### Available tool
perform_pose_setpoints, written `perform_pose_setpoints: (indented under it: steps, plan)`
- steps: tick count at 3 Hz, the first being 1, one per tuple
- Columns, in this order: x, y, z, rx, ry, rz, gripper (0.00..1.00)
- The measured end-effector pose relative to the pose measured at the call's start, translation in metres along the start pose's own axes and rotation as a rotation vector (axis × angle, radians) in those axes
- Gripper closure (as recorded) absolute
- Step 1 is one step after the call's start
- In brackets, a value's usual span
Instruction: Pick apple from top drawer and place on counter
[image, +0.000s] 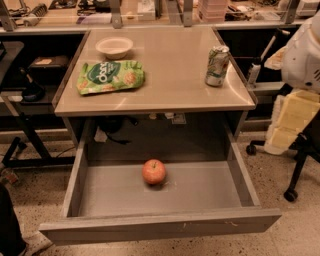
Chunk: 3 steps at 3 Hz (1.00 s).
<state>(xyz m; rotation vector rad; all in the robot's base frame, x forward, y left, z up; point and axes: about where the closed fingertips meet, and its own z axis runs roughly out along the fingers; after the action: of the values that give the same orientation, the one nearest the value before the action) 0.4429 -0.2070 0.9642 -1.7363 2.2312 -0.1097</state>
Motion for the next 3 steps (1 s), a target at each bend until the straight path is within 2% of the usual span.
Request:
perform_pose_setpoints:
  steps: [1,2,3]
  plan:
    - [-0.024,0.014,0.037,-0.058,-0.020,0.002,0.00]
    - [-0.043,0.028,0.079,-0.134,-0.079,0.016,0.00]
    - [-0.043,0.028,0.079,-0.134,-0.079,0.016,0.00]
